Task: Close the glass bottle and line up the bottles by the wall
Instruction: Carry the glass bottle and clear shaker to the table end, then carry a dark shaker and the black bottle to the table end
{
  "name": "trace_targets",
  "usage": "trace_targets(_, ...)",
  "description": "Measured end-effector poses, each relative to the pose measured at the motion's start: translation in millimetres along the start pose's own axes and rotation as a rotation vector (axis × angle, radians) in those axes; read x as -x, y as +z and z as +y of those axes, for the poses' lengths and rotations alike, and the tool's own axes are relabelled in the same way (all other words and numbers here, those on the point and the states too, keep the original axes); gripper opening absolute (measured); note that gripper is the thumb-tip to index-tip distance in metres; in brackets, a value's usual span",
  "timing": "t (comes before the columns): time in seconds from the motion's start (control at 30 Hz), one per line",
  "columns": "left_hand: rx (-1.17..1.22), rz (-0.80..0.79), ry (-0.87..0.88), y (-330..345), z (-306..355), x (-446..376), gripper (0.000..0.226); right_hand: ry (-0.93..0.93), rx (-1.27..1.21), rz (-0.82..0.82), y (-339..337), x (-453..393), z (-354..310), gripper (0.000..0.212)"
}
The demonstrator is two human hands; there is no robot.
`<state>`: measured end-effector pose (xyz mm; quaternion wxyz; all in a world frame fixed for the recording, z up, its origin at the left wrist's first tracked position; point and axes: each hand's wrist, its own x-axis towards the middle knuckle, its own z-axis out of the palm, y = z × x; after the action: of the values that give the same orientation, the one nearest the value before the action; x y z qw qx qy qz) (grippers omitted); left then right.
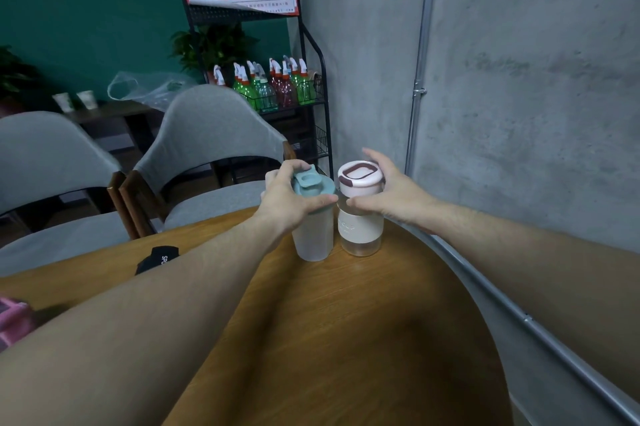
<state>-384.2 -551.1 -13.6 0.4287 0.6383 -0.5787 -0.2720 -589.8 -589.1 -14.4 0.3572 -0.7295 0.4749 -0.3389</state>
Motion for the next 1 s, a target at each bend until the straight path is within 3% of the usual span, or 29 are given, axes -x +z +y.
trace_targets(0.13, -0.045, 0.007, 0.018, -14, 11, 13, 0.087, -0.134, 0.149, 0.145, 5, 15, -31, 0.08)
trace_targets(0.23, -0.082, 0.014, 0.031, -36, 16, 31, 0.078, -0.218, 0.176, 0.18, 15, 30, -61, 0.062)
trace_targets(0.43, -0.138, 0.063, -0.016, -101, -1, 87, 0.04, -0.262, 0.139, 0.054, 68, 64, -112, 0.05)
trace_targets(0.7, -0.248, 0.108, -0.163, -221, -50, 172, 0.037, -0.158, 0.274, -0.273, 163, 103, -169, 0.06)
trace_targets(0.87, -0.382, 0.081, -0.208, -279, -84, 206, 0.034, -0.053, 0.339, -0.326, 215, 107, -189, 0.052)
trace_targets(1.0, -0.771, 0.005, -0.171, -314, -106, 215, 0.051, -0.019, 0.437, -0.311, 238, 91, -188, 0.049)
